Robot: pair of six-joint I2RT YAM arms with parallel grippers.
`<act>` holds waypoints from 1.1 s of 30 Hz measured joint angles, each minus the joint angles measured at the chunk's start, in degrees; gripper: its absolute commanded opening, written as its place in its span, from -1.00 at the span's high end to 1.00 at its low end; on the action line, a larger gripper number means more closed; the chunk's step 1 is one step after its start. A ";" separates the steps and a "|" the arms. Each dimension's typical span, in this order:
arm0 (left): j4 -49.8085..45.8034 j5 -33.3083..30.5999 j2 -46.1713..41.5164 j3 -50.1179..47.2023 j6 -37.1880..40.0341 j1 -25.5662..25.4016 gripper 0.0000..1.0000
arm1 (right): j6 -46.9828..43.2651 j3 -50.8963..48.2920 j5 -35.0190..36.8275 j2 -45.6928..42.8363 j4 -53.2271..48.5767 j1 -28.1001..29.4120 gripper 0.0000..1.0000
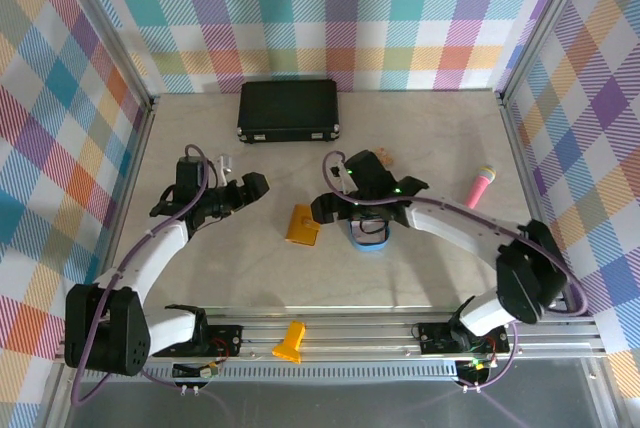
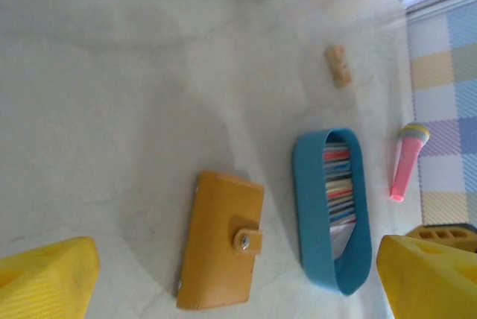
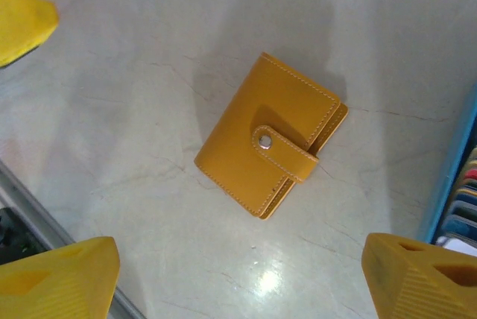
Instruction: Put the credit cards into the card holder
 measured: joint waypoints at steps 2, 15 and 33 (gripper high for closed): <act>-2.86 -0.04 1.18 0.24 1.07 -0.04 -0.91 | 1.03 2.89 0.39 3.85 -1.36 0.35 -0.66; -6.71 1.25 4.59 1.09 2.34 -0.57 -0.89 | 5.62 11.85 1.20 19.52 -7.15 0.94 -0.64; -1.33 0.76 6.67 -0.15 -1.38 -7.32 -0.74 | 10.49 9.35 8.31 18.34 -8.96 -0.15 -0.61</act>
